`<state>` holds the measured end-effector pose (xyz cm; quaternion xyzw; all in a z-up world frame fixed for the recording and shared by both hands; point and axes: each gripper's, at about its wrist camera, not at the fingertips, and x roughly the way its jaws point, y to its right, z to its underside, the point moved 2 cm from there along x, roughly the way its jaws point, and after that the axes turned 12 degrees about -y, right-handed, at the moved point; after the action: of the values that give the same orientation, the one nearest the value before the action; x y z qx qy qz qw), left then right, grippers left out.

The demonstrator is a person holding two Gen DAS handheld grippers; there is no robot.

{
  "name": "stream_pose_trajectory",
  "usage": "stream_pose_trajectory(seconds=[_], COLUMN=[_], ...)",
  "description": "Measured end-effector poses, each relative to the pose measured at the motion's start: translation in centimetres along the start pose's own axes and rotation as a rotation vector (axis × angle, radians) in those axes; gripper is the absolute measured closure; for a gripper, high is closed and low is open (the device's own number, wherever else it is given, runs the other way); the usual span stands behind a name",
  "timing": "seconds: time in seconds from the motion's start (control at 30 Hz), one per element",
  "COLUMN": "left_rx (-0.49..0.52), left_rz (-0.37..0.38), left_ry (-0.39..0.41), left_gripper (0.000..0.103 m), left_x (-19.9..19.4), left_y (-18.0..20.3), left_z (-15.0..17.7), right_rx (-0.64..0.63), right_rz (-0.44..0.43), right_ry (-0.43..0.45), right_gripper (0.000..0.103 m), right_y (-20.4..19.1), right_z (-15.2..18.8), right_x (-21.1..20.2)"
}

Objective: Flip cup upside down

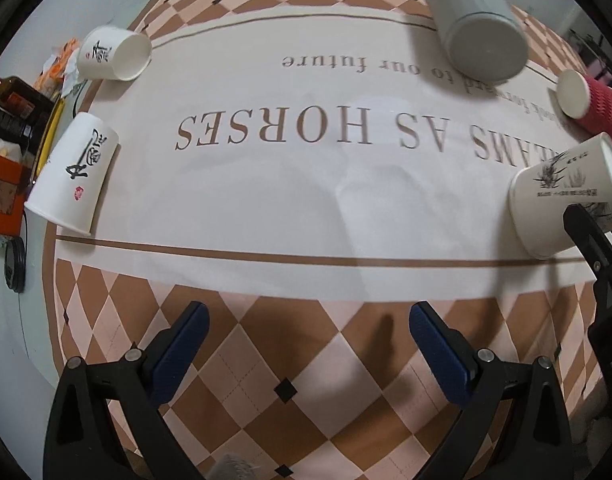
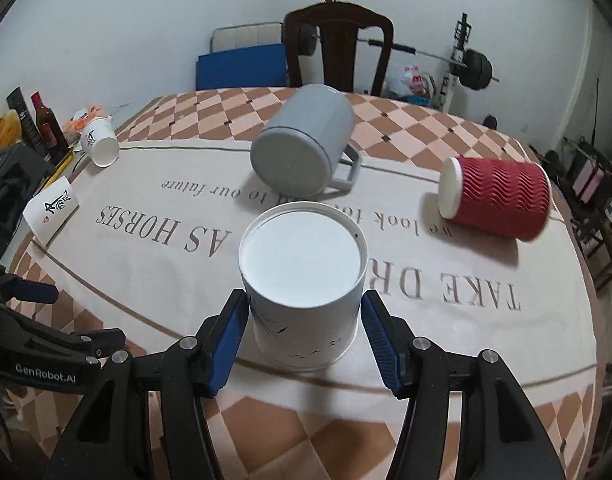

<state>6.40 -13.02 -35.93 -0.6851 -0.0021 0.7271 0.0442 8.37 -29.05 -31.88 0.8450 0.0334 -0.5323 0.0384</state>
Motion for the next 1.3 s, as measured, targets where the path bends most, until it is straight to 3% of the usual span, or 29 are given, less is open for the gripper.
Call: stream_pose_trajectory(seconds=[0.1, 0.3, 0.6, 0.83, 1.07, 1.3], left_rx=[0.009, 0.017, 0.035, 0.074, 0.106, 0.089], left_rz=[0.004, 0.011, 0.064, 0.069, 0.083, 0.079], left_ry=[0.039, 0.130, 0.262, 0.368, 0.422, 0.454], left_gripper=[0.001, 0.001, 0.000, 0.000, 0.000, 0.000], left_x=[-1.8, -6.5, -14.6, -22.2, -27.8, -31.2], left_y=[0.4, 0.9, -1.3, -1.1, -1.2, -1.3], left_z=[1.0, 3.4, 5.9, 10.6, 14.0, 15.4], right_rx=[0.044, 0.138, 0.250, 0.298, 0.319, 0.323], right_rz=[0.005, 0.068, 0.186, 0.247, 0.235, 0.219], right_ry=[-0.012, -0.020, -0.023, -0.063, -0.062, -0.027], right_gripper=[0.016, 0.004, 0.002, 0.002, 0.002, 0.002], right_y=[0.4, 1.0, 2.2, 1.9, 0.8, 0.6], right_z=[0.6, 1.4, 2.7, 4.4, 5.5, 5.2], right_x=[-2.0, -7.0, -17.1, -25.8, -32.9, -38.4])
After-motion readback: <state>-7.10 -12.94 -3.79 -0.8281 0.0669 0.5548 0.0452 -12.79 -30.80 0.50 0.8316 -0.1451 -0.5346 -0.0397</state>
